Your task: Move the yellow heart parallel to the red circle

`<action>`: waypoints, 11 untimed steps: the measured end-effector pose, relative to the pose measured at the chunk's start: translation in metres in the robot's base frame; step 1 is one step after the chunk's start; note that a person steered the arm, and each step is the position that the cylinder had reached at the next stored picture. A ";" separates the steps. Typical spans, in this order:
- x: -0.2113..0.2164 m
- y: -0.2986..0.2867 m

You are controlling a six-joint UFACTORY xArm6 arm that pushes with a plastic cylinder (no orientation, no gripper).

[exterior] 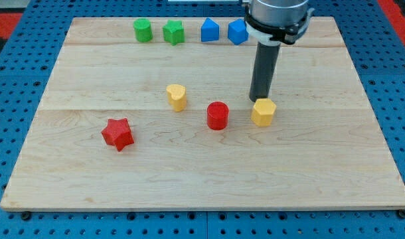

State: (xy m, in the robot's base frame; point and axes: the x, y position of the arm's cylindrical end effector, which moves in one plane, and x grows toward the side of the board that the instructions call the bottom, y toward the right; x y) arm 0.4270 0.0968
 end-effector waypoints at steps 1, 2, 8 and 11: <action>0.001 -0.022; 0.001 -0.079; -0.010 -0.151; 0.031 -0.206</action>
